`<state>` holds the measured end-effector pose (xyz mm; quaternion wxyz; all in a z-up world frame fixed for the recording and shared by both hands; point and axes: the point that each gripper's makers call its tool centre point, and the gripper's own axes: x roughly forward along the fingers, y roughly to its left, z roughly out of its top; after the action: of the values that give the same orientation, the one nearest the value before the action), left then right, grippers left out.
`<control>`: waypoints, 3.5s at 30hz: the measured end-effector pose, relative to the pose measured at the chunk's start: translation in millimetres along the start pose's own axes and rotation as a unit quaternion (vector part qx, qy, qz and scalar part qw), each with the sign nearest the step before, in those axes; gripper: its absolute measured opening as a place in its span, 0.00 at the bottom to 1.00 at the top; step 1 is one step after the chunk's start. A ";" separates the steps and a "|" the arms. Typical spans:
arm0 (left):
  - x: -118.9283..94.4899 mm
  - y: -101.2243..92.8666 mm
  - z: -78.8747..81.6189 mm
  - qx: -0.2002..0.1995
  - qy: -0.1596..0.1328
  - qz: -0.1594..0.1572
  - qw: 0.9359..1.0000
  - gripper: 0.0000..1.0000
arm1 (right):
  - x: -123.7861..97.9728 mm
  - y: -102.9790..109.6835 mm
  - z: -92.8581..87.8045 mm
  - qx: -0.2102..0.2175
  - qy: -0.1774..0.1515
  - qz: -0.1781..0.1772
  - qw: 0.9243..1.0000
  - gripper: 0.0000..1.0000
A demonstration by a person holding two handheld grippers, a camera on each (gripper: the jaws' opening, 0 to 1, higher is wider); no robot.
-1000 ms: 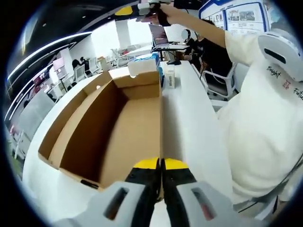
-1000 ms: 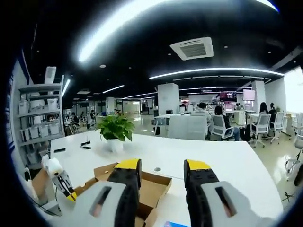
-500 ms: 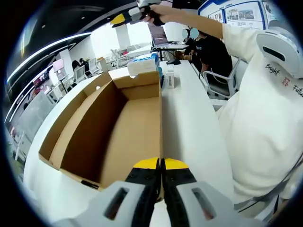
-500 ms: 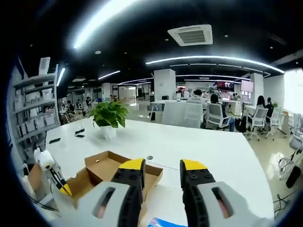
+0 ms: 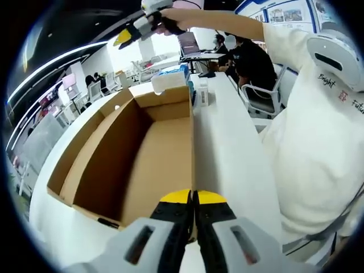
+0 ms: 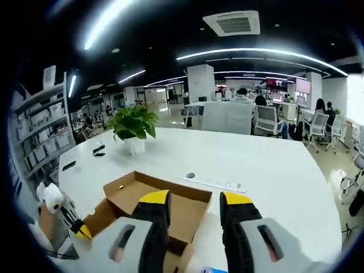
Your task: Operate the shoe box by opening the lid, removing the specified soft item, and placing it in the target area until the item is outside and the box remains undamaged.
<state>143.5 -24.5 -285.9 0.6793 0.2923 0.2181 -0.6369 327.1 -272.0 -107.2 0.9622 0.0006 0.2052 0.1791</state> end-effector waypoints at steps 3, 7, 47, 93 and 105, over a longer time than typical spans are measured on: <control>0.5 -0.8 0.2 0.002 0.001 0.001 1.000 0.01 | 11.4 -4.9 -1.2 0.011 -0.005 -0.013 1.000 0.40; 0.9 -0.6 0.2 -0.001 0.001 -0.001 1.000 0.01 | 23.0 -8.3 -7.0 0.024 0.005 -0.018 1.000 0.38; -0.4 -0.1 0.0 0.000 -0.002 -0.002 1.000 0.01 | 99.9 -12.1 -80.2 -0.033 0.174 -0.085 0.980 0.26; -0.4 -6.1 0.5 0.024 -0.008 -0.007 1.000 0.01 | 132.6 -27.8 -123.1 -0.059 0.264 -0.142 0.952 0.04; 0.2 2.5 -1.7 0.006 0.001 -0.003 1.000 0.01 | 117.6 -18.3 -93.0 -0.117 0.170 -0.151 0.967 0.03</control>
<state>146.1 -23.5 -286.9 0.6756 0.2962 0.2158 -0.6397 396.8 -255.2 -240.1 0.9224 -0.1735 0.3413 0.0519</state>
